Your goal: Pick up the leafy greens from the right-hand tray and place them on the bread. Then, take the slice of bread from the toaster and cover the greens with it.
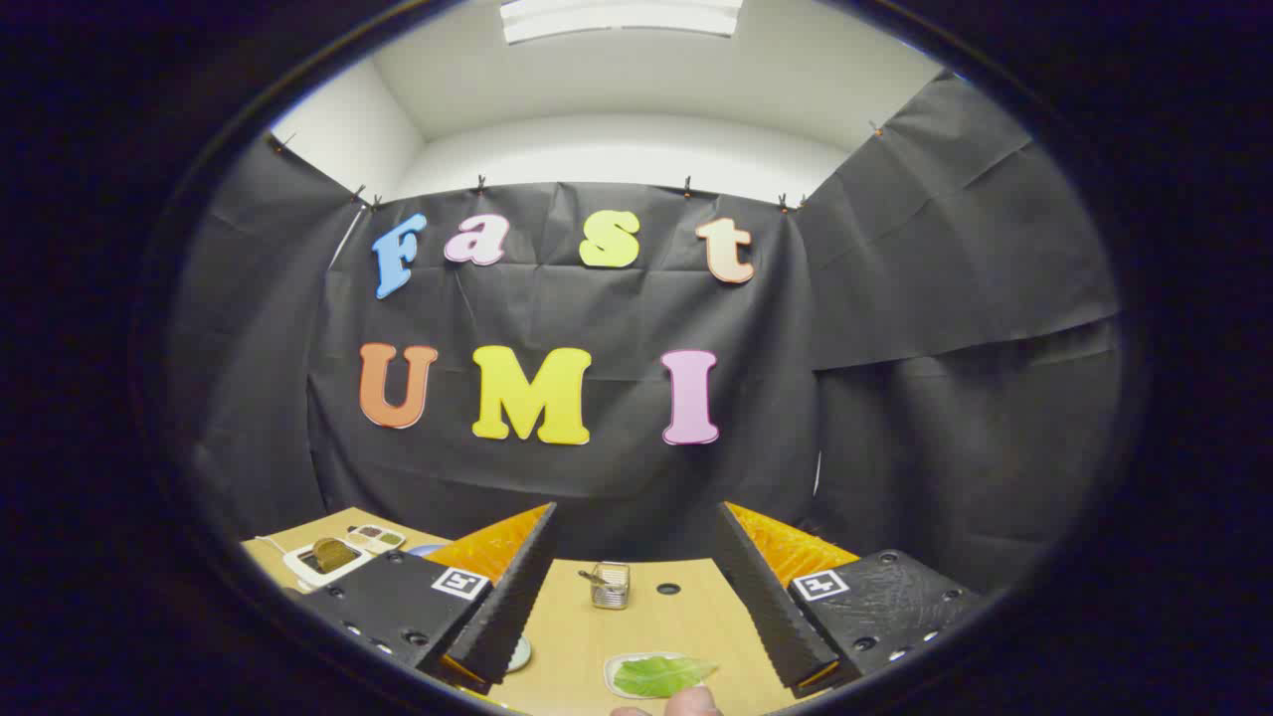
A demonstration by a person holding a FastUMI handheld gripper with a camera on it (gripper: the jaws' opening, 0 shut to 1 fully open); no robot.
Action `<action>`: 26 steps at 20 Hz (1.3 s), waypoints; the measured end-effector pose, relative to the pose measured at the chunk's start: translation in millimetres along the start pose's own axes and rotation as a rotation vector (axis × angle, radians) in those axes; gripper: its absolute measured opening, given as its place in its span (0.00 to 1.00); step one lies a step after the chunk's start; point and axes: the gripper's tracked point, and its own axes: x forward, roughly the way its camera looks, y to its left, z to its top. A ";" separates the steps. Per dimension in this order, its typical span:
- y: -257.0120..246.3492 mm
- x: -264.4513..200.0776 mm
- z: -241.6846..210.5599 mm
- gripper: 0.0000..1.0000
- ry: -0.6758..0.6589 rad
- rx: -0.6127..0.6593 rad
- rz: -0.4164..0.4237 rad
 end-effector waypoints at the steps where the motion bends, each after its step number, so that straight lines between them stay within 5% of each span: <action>1: 2.4 0.2 -0.7 0.95 0.009 -0.003 0.009; 19: -17.4 -1.9 1.5 0.95 0.015 -0.004 0.003; 26: -57.2 4.8 -45.7 0.95 0.144 0.019 -0.001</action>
